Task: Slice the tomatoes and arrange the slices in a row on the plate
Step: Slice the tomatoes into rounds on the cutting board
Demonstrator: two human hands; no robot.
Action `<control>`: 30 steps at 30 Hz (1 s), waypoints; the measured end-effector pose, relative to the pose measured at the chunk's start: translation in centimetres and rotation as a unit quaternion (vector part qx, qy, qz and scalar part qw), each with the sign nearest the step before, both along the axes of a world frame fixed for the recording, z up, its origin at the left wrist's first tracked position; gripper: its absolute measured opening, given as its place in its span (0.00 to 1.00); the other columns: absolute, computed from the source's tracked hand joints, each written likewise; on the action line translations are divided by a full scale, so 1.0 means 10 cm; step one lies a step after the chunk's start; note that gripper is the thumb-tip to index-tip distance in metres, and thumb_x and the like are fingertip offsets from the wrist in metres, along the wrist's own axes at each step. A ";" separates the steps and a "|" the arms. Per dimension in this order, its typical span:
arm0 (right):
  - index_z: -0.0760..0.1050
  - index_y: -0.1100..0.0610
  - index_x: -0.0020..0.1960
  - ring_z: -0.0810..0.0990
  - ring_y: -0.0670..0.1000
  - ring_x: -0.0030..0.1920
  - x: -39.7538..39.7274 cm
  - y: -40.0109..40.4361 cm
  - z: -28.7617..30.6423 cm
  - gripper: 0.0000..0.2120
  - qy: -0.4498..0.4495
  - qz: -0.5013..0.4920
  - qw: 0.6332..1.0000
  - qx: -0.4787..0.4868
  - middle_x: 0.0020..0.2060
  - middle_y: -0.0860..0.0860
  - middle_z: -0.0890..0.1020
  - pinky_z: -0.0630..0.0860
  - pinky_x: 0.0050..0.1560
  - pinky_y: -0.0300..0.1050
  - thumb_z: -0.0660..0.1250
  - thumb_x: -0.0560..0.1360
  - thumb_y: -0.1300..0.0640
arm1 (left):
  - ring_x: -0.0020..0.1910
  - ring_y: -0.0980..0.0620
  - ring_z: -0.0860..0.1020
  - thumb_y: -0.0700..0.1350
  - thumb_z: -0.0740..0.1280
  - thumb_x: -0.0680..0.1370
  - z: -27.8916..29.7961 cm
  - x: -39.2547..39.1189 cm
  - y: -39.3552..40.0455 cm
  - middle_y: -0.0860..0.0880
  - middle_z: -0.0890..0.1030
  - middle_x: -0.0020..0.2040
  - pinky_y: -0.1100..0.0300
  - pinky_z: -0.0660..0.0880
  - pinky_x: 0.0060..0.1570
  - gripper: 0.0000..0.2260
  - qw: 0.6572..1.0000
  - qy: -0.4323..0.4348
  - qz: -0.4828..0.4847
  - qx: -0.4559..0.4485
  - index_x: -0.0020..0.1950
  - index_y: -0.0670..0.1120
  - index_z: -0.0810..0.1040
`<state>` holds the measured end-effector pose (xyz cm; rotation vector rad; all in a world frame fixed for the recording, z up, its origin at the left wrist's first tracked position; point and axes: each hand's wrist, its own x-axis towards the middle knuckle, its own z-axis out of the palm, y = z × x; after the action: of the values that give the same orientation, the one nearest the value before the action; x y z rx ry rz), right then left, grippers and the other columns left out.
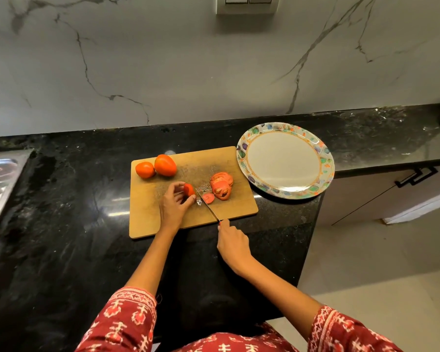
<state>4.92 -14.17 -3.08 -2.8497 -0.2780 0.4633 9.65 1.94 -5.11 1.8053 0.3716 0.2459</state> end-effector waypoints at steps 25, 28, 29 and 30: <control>0.68 0.61 0.60 0.78 0.61 0.54 0.20 -0.06 0.11 0.14 0.027 -0.088 0.987 0.134 0.52 0.59 0.79 0.72 0.48 0.52 0.50 0.82 0.54 | 0.50 0.50 0.79 0.37 0.75 0.67 0.06 -0.10 0.12 0.49 0.79 0.47 0.58 0.76 0.52 0.18 0.992 0.036 -0.100 0.062 0.51 0.51 0.74; 0.68 0.62 0.60 0.77 0.61 0.55 0.20 -0.04 0.10 0.14 0.032 -0.086 0.986 0.137 0.53 0.59 0.78 0.71 0.47 0.51 0.50 0.82 0.54 | 0.50 0.52 0.78 0.38 0.77 0.66 0.07 -0.14 0.11 0.45 0.80 0.50 0.60 0.76 0.52 0.22 0.980 0.025 -0.117 0.160 0.57 0.45 0.75; 0.68 0.62 0.60 0.77 0.61 0.55 0.20 -0.04 0.09 0.14 0.034 -0.086 0.986 0.137 0.53 0.59 0.78 0.71 0.47 0.51 0.50 0.82 0.54 | 0.50 0.52 0.78 0.38 0.77 0.66 0.08 -0.14 0.09 0.44 0.80 0.51 0.60 0.75 0.52 0.23 0.975 0.023 -0.117 0.188 0.59 0.44 0.75; 0.68 0.62 0.60 0.77 0.61 0.55 0.20 -0.04 0.09 0.14 0.036 -0.087 0.986 0.138 0.53 0.59 0.78 0.72 0.48 0.51 0.50 0.82 0.54 | 0.50 0.51 0.77 0.38 0.76 0.66 0.09 -0.14 0.07 0.44 0.80 0.52 0.60 0.74 0.52 0.24 0.970 0.024 -0.117 0.212 0.60 0.43 0.74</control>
<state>6.90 -14.53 -2.20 -2.5532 -0.0702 0.4510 8.25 2.63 -4.21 2.2592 0.1395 0.1204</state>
